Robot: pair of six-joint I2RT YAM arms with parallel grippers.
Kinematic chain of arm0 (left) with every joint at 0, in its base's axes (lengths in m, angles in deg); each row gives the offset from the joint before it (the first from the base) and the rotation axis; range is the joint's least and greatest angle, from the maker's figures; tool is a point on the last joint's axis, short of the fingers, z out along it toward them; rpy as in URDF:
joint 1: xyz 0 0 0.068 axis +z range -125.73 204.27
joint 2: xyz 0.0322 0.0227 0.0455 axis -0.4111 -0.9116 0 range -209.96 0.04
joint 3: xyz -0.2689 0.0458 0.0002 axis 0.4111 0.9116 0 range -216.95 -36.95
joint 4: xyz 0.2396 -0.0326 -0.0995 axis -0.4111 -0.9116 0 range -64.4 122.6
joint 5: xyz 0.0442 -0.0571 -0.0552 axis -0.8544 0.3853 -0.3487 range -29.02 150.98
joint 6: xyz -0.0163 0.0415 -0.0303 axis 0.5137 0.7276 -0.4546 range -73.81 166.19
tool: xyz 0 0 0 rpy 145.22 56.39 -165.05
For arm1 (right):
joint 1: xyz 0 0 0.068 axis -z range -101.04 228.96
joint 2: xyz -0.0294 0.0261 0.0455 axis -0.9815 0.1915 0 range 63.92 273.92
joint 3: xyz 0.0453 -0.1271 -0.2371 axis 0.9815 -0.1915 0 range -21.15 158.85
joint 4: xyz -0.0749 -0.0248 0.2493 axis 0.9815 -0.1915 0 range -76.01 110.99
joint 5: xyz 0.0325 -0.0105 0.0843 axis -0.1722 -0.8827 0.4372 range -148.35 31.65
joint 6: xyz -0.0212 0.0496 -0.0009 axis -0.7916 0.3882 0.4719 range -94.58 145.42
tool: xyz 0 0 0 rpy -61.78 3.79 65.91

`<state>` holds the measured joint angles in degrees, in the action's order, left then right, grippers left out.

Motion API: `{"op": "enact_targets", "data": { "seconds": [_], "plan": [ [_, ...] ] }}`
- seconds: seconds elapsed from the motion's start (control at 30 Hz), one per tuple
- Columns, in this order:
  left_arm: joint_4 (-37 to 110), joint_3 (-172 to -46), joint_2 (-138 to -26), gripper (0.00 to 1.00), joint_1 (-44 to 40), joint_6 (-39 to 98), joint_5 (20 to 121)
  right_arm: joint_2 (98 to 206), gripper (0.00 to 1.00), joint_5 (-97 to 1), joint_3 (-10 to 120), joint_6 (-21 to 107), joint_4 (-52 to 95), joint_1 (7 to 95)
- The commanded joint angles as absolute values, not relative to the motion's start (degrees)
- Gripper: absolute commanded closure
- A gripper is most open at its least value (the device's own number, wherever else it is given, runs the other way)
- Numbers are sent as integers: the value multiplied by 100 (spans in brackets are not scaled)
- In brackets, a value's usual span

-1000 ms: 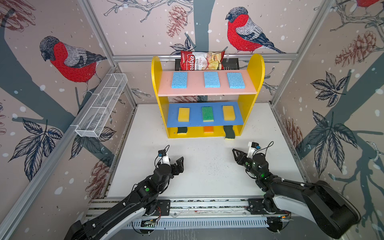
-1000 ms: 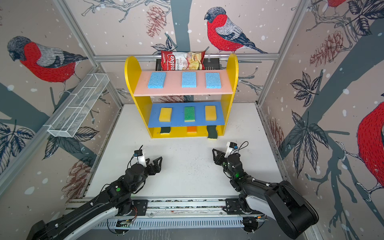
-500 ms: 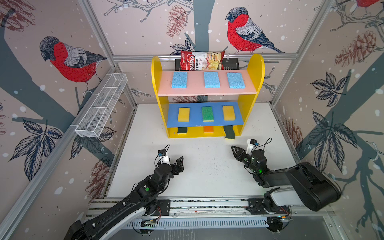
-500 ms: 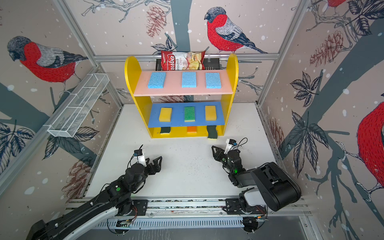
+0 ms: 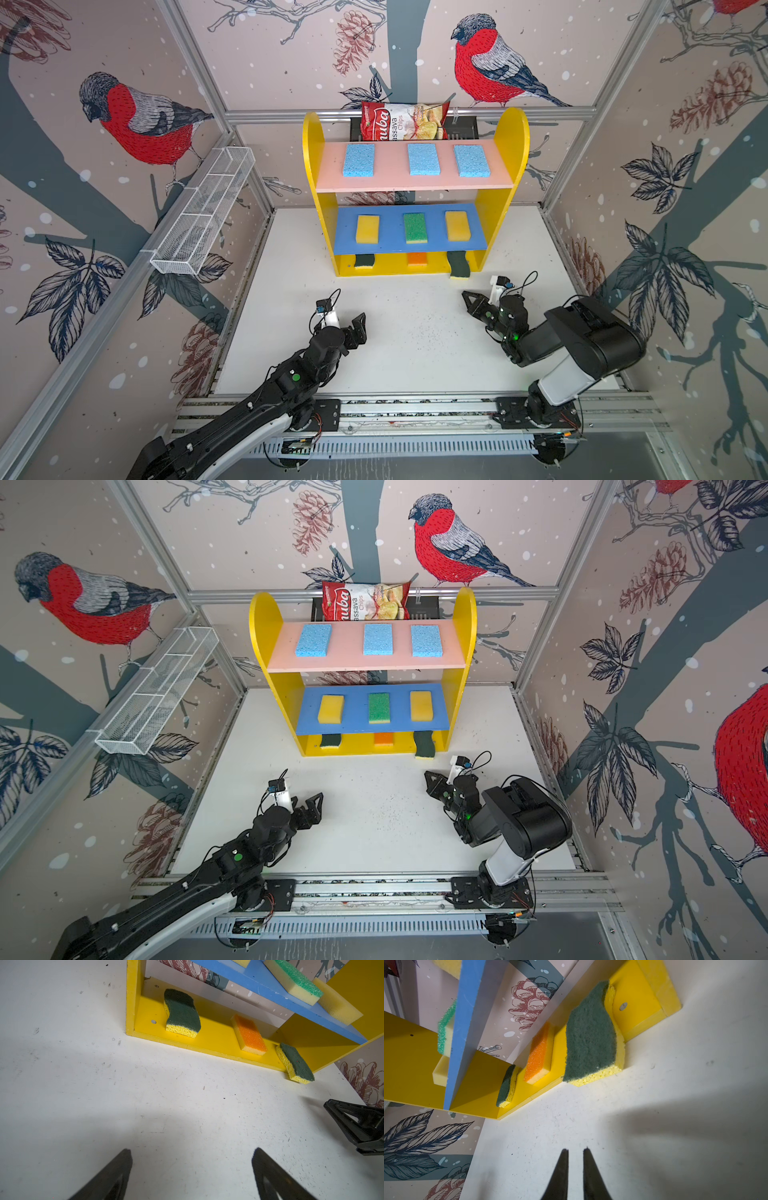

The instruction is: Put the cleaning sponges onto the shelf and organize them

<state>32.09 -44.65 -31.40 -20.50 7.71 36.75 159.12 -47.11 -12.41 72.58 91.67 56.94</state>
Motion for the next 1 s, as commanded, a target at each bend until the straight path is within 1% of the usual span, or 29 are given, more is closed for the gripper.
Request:
{"op": "enact_targets", "data": {
  "seconds": [0.0,0.03,0.2,0.73,0.97],
  "plan": [
    [3410,-4491,-3197,9,-2053,878,3584,16174,94,-4551,-1183,7427,9754,5753],
    [3401,-4495,-3212,9,-2055,891,3572,16252,96,-4560,-1170,7442,9811,5774],
    [3367,-4510,-3205,9,-2055,888,3541,16445,96,-4577,-1105,7464,9896,5791],
    [3553,-4556,-3532,9,-2049,870,3395,17393,97,-4378,-795,7640,10517,6011],
    [3553,-4604,-3564,9,-2055,839,3323,17665,97,-4453,-447,7706,10404,6043]
  ]
}}
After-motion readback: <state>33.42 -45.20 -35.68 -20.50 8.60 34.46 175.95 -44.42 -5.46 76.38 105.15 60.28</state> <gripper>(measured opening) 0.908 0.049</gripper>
